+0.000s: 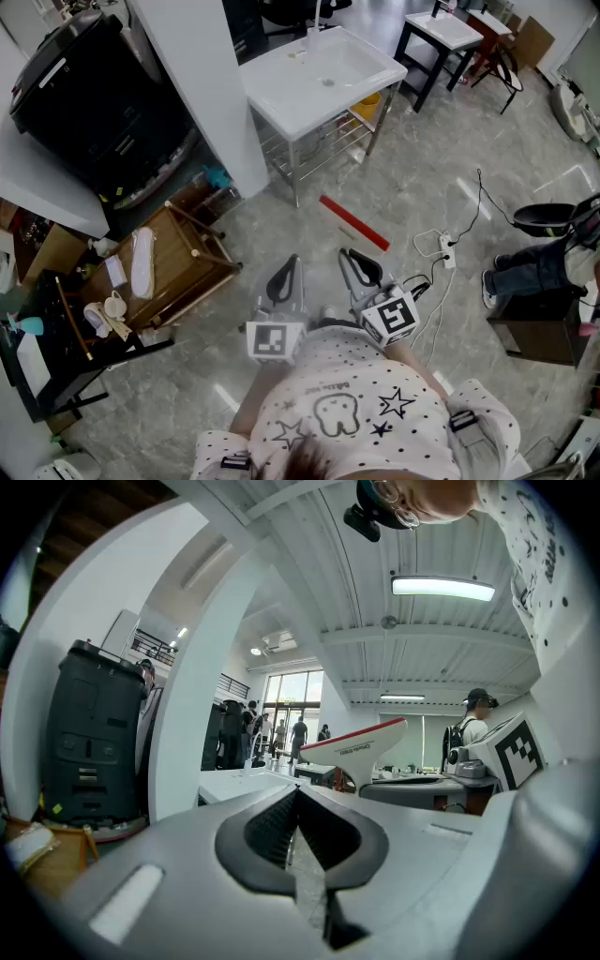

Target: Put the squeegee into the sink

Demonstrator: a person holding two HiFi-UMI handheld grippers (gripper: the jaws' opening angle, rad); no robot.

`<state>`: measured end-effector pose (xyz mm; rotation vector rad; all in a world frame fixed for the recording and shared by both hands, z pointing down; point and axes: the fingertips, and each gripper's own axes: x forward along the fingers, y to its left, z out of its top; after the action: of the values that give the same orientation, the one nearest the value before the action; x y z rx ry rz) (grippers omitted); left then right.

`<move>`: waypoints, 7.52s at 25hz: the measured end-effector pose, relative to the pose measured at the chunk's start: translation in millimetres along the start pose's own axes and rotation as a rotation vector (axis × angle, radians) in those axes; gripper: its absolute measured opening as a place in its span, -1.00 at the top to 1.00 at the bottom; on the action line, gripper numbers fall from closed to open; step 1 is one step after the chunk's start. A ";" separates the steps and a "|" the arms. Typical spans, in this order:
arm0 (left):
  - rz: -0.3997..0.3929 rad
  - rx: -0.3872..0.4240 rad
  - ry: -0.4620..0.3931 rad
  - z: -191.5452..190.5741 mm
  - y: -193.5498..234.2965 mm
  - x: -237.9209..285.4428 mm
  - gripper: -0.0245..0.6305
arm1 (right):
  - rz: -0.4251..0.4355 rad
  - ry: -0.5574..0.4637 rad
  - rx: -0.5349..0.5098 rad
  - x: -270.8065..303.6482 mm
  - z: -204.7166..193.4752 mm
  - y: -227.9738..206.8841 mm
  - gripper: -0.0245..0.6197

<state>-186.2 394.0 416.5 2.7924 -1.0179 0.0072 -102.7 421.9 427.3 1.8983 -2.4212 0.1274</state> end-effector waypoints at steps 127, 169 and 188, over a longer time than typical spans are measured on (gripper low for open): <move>-0.065 0.085 -0.135 65.0 115.8 342.9 0.96 | -0.079 -0.059 0.001 264.0 36.5 -234.8 0.84; -0.007 -0.022 -0.101 60.3 192.6 431.1 0.96 | -0.013 0.040 0.059 369.6 20.9 -291.5 0.84; 0.146 0.030 -0.120 55.4 195.0 493.2 0.95 | 0.131 0.041 0.068 406.1 17.5 -352.0 0.84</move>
<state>64.6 -76.5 423.1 2.7673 -1.2580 -0.1297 142.2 -55.7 459.8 1.7428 -2.5440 0.2559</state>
